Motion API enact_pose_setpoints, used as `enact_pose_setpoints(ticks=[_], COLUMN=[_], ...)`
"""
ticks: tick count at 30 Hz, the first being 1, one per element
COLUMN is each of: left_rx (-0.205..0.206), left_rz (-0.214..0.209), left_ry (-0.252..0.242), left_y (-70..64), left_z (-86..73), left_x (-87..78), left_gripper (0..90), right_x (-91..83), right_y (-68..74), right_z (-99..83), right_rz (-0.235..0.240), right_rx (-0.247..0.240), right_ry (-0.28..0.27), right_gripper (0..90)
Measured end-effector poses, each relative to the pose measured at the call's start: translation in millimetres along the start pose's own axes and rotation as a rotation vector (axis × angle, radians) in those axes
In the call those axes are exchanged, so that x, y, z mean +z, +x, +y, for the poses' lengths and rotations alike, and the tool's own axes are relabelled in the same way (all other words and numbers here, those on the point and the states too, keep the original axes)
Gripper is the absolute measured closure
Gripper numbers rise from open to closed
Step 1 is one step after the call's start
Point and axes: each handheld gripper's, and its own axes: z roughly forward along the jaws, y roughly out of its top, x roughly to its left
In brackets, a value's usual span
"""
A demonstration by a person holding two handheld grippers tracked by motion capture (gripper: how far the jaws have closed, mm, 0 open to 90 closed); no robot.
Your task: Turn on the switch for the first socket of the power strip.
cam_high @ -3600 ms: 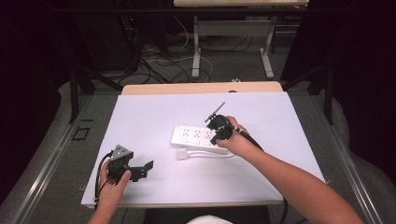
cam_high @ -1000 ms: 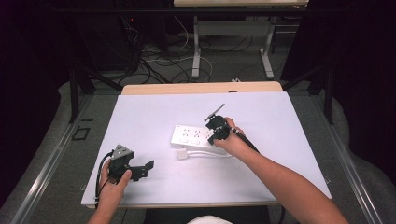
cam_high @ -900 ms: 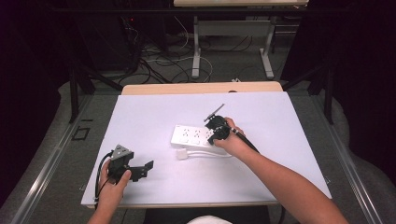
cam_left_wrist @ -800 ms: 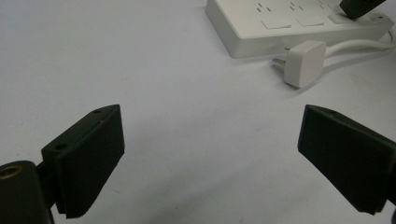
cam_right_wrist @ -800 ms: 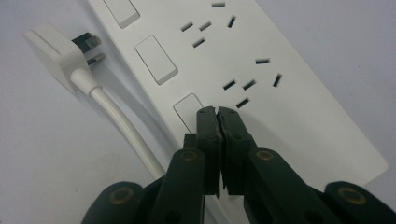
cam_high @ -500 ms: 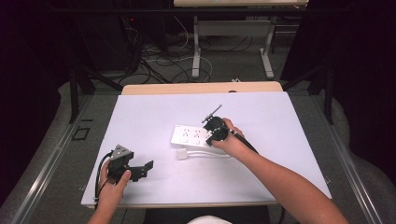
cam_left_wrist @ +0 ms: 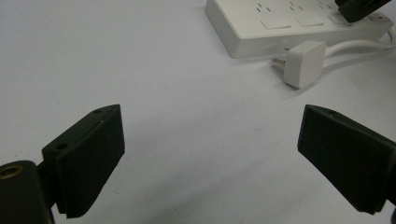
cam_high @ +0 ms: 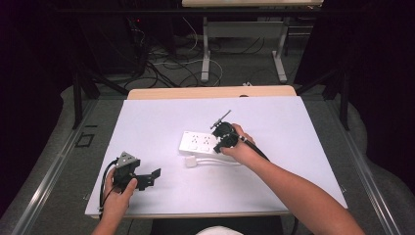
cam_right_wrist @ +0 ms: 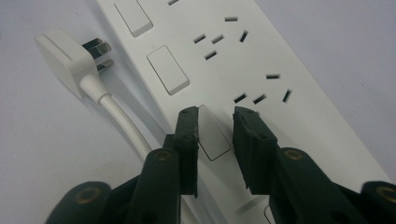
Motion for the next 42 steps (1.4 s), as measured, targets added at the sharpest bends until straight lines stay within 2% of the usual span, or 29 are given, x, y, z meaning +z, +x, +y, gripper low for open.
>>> enact_pose_setpoints(ticks=[9,10,11,13,14,15,17,18,19,20,21,22,24,25,27,30,31,32,33,34,35,37,38,40,41,42], left_rx=[-0.001,-0.001,0.0,0.0,0.0,-0.002,-0.001,-0.001,-0.003,-0.005,-0.003,-0.004,-0.004,-0.005,-0.004,-0.002,-0.002,-0.003,-0.004,-0.005,-0.005,-0.006,-0.005,-0.004,-0.005,-0.005], left_rz=[-0.004,0.0,0.0,0.0,0.0,0.005,0.0,0.001,0.001,0.001,-0.003,-0.003,-0.003,-0.004,-0.003,-0.002,-0.002,-0.002,0.002,0.001,0.001,0.002,0.003,0.004,0.007,0.007], left_ry=[0.006,0.001,0.002,0.002,0.002,-0.007,0.002,0.001,0.001,-0.003,0.003,0.003,0.003,0.003,0.002,0.004,0.006,0.0,-0.006,-0.005,-0.005,-0.003,-0.004,-0.005,-0.012,-0.012], left_y=[0.3,0.2,0.1,0.0,0.0,-0.3,0.1,0.0,0.0,-0.1,0.2,0.2,0.2,0.2,0.4,0.7,0.7,0.4,0.1,0.0,0.0,-0.2,-0.2,-0.2,-0.4,-0.3], left_z=[0.3,0.2,0.2,0.2,0.2,-0.1,0.2,0.2,0.2,0.0,0.2,0.2,0.1,0.1,0.0,0.1,0.1,0.0,-0.3,-0.3,-0.3,-0.3,-0.3,-0.3,-0.6,-0.7], left_x=[-0.3,0.1,0.1,0.1,0.2,0.8,0.1,0.1,0.0,0.1,-0.4,-0.4,-0.5,-0.6,-0.7,-0.9,-1.0,-0.6,-0.2,-0.2,-0.1,-0.2,-0.2,-0.5,-0.1,-0.1], left_gripper=[7.5,7.5,7.6,7.6,7.6,7.7,7.8,7.8,7.8,7.8,7.8,7.8,7.8,7.8,7.8,7.8,7.8,7.8,7.8,7.8,7.8,7.8,7.8,7.8,7.8,7.8], right_x=[-3.7,-3.6,-4.8,-1.7,-5.2,-2.4,-8.2,-6.7,-7.7,-8.6,-6.8,-11.2,-13.1,-15.5,-16.3,-22.9,-22.8,-26.1,-28.4,-28.0,-32.3,-33.8,-34.6,-41.2,-42.8,-45.5], right_y=[0.9,0.7,0.3,0.1,-0.4,0.0,0.2,0.8,1.5,0.6,1.2,1.6,1.2,0.4,0.5,0.3,1.0,0.7,0.2,-0.1,0.3,0.3,-0.6,-1.0,-1.7,-1.4], right_z=[2.3,1.9,2.4,1.3,2.5,1.6,3.8,3.3,3.0,3.3,2.5,3.2,2.9,3.1,1.6,0.4,-0.4,-0.7,-1.7,-3.2,-3.6,-6.2,-8.2,-10.9,-13.1,-15.1], right_rz=[-0.004,-0.007,0.0,0.011,0.012,0.016,0.009,0.002,-0.001,-0.01,-0.011,-0.022,-0.016,-0.01,-0.007,-0.003,0.0,0.001,-0.001,0.009,0.007,0.001,0.006,0.006,0.006,0.004], right_rx=[0.021,0.025,0.027,0.039,0.034,0.043,0.048,0.059,0.072,0.056,0.064,0.062,0.06,0.052,0.048,0.048,0.059,0.051,0.045,0.046,0.062,0.087,0.082,0.097,0.096,0.114], right_ry=[-0.032,-0.048,-0.032,-0.095,-0.05,-0.1,-0.039,-0.073,-0.08,-0.091,-0.137,-0.095,-0.105,-0.093,-0.14,-0.124,-0.149,-0.127,-0.13,-0.173,-0.14,-0.182,-0.21,-0.182,-0.208,-0.203], right_gripper=[54.7,53.0,51.8,48.8,47.7,45.6,42.1,39.3,37.2,36.0,33.8,31.2,31.4,32.3,31.8,30.4,30.4,30.4,29.8,27.1,22.1,16.2,14.9,13.8,11.8,8.9])
